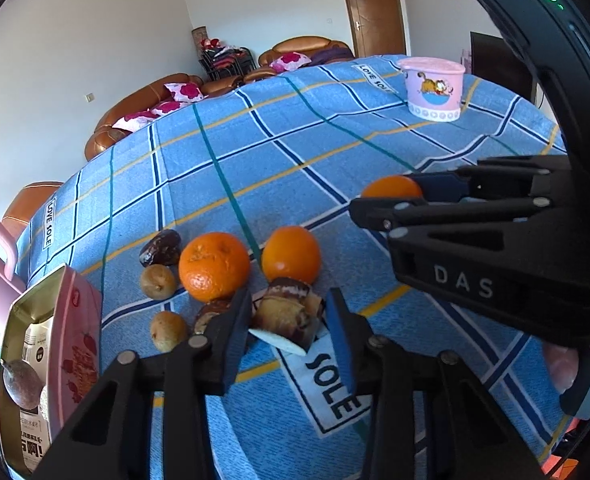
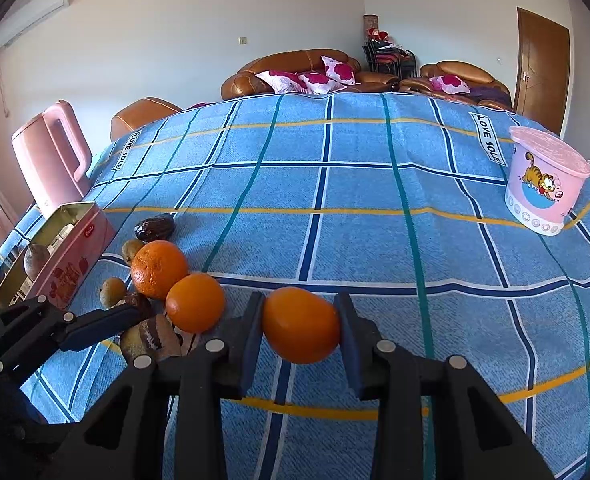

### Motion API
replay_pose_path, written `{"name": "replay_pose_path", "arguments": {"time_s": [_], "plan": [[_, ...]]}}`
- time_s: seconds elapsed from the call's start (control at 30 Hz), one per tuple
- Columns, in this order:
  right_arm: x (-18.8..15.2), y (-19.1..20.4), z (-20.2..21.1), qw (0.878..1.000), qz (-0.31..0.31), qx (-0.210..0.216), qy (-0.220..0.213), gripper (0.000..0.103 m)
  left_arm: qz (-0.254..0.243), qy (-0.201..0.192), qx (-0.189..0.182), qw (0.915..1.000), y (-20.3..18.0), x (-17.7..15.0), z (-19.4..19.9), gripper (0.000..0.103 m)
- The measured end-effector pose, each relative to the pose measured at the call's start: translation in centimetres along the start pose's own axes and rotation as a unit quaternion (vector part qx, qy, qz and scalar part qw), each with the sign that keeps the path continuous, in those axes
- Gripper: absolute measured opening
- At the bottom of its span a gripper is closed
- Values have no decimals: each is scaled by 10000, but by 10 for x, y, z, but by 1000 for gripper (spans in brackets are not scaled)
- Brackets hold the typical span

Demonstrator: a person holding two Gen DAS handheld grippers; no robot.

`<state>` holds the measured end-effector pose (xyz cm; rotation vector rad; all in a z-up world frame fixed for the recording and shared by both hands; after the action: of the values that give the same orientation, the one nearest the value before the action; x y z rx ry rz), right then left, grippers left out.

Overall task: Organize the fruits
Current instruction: 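Grasp the bread roll with the left tool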

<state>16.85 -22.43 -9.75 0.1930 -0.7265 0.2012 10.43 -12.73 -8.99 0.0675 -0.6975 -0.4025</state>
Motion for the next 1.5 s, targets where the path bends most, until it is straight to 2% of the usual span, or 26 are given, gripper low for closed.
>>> {"name": "replay_pose_path", "arguments": {"time_s": [0.17, 0.73, 1.5], "plan": [[0, 0, 2, 10000, 9, 12, -48, 37, 21, -99, -37, 9999, 3, -1, 4, 39], [0, 10, 17, 9983, 266, 294, -436, 37, 805, -695, 14, 9943, 37, -3, 24, 39], [-3, 16, 36, 9933, 471, 472, -939, 37, 1237, -1173, 129, 9853, 54, -9, 42, 39]]}}
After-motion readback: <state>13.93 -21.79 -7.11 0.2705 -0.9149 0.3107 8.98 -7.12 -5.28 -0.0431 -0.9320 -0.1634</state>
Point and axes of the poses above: each gripper's, at about its wrist camera, not at the fingertips, and z roughly against the way its jaws point, y to its left, x to its top, the point moved 3 cm from there along -z, roughly the way its jaws point, and after that the axes turned 5 degrees about y, right-handed, at the moved point
